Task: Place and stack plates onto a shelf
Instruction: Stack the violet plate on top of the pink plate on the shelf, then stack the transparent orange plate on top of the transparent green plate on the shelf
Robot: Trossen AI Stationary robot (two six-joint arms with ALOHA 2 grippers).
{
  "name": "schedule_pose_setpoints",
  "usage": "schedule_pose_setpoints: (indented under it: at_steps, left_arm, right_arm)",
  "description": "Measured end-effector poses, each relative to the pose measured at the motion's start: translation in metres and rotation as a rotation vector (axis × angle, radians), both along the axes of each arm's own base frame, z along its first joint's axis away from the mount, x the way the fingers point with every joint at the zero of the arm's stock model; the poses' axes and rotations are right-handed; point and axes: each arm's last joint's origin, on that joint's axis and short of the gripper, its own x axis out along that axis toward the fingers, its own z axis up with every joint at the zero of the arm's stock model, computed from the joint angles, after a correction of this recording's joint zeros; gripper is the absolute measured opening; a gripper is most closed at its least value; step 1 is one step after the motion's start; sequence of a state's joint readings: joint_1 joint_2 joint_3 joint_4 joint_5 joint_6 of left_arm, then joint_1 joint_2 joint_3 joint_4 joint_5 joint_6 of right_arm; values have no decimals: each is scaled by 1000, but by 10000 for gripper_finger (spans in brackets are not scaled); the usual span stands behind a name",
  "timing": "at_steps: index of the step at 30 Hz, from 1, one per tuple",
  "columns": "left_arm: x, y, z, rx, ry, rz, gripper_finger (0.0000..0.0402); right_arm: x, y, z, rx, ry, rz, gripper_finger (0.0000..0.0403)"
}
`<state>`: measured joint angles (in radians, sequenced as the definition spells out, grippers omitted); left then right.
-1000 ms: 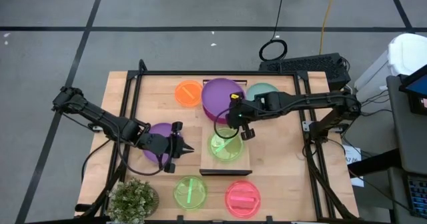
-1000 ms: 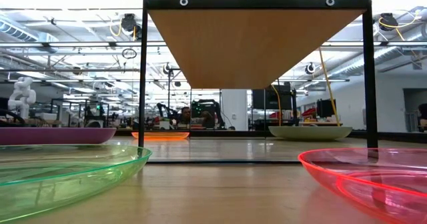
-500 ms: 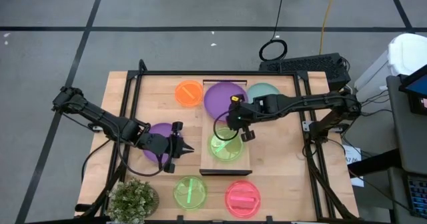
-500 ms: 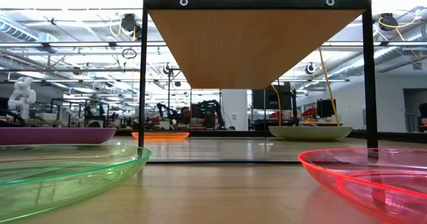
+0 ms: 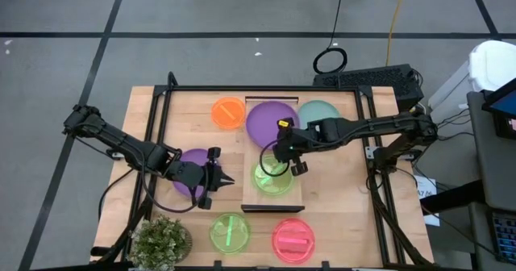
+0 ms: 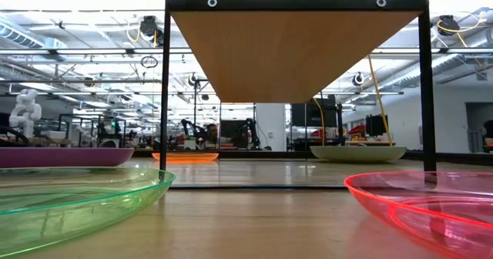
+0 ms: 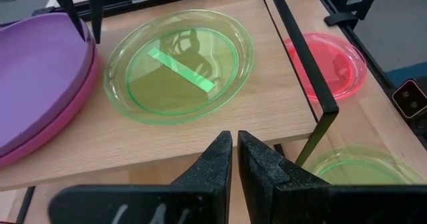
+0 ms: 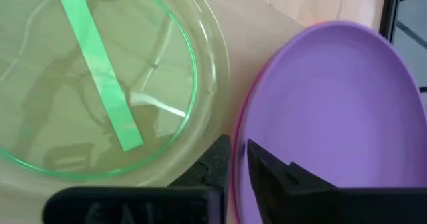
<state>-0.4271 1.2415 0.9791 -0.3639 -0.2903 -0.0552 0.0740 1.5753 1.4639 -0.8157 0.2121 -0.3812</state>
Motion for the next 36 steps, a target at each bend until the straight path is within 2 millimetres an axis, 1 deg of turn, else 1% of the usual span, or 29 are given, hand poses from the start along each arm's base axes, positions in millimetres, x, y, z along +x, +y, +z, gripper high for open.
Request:
schedule_pose_setpoints:
  at_steps: [4,8,11,14,18,22,26,28,30,33,36]
  left_arm:
    - [0,0,0,-6,1,4,33]
    - [0,0,0,-6,0,4,33]
    - [0,0,0,-5,2,4,33]
    - [0,0,-1,-3,9,4,33]
    - [0,0,-1,-3,9,5,33]
    - [-1,1,-2,-4,22,9,33]
    - [-2,1,-3,-41,35,47,33]
    - [-4,1,-5,-39,63,42,33]
    - [-6,1,-8,-27,99,48,33]
    - [-10,4,-12,-1,147,86,33]
    - [-12,6,-16,2,202,84,33]
  right_arm:
    - [-2,6,5,-17,-32,1,68]
    - [-8,12,17,-98,-100,-51,102]
    - [-16,20,27,-102,-143,-49,124]
    - [-25,30,36,-41,-198,-84,137]
    - [-37,44,46,100,-268,-190,141]
    - [-51,58,50,193,-275,-240,141]
    - [-62,75,47,215,-289,-222,141]
    - [-69,82,40,175,-302,-214,141]
    - [-78,86,28,135,-307,-221,141]
    - [-91,87,15,83,-317,-225,141]
    - [-104,83,7,106,-335,-236,141]
